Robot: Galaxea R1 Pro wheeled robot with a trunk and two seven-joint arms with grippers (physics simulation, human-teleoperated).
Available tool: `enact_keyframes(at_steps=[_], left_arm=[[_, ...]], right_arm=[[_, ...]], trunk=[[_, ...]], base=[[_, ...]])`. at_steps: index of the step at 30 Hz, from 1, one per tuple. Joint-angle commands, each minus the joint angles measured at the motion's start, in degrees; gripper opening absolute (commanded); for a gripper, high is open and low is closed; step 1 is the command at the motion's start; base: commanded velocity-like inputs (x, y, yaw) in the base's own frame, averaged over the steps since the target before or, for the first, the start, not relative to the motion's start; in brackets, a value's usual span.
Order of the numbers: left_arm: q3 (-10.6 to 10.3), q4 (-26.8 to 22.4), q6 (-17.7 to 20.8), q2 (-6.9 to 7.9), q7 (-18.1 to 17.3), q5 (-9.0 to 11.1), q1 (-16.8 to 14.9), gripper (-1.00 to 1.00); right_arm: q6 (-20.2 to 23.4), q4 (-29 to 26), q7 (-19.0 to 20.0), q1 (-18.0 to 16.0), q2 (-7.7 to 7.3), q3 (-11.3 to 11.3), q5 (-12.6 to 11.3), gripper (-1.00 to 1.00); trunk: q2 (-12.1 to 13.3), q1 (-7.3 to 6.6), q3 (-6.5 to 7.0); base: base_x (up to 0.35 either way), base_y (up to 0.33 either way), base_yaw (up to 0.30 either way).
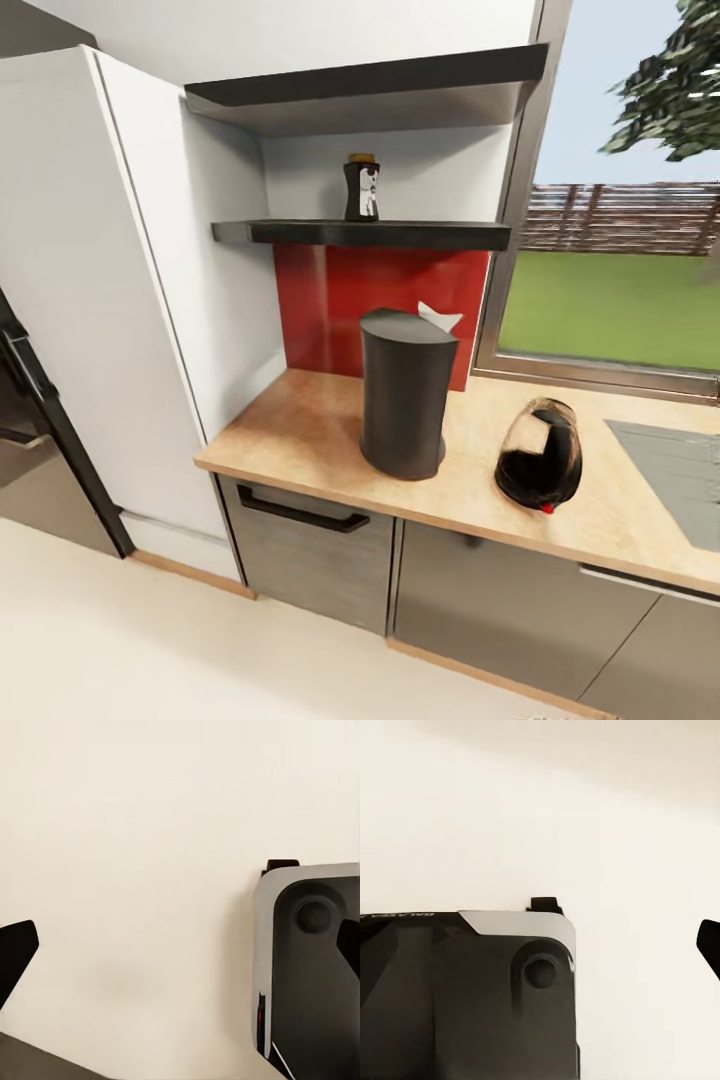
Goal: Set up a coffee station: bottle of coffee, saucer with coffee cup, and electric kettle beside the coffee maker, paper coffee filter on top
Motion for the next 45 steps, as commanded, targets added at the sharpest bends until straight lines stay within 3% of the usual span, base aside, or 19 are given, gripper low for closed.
enact_keyframes(at_steps=[1,32,45], left_arm=[[0.5,-0.1,-0.1,-0.04,0.0,-0.5,0.0,1.0],[0.5,-0.1,0.0,-0.02,0.1,-0.5,0.0,1.0],[0.5,-0.2,0.1,-0.03,0.5,-0.5,0.0,1.0]], right_arm=[[-0.2,0.1,-0.2,-0.1,0.05,-0.2,0.2,1.0],[-0.2,0.1,-0.3,-0.1,0.03,-0.2,0.2,1.0],[-0.2,0.2,-0.3,-0.1,0.13,-0.1,0.6,1.0]], trunk=[[-0.1,0.05,-0.11],[-0.1,0.05,-0.11],[-0.1,0.05,-0.11]], base=[[0.128,0.317,-0.261],[0.022,0.33,-0.259],[0.034,0.29,-0.037]])
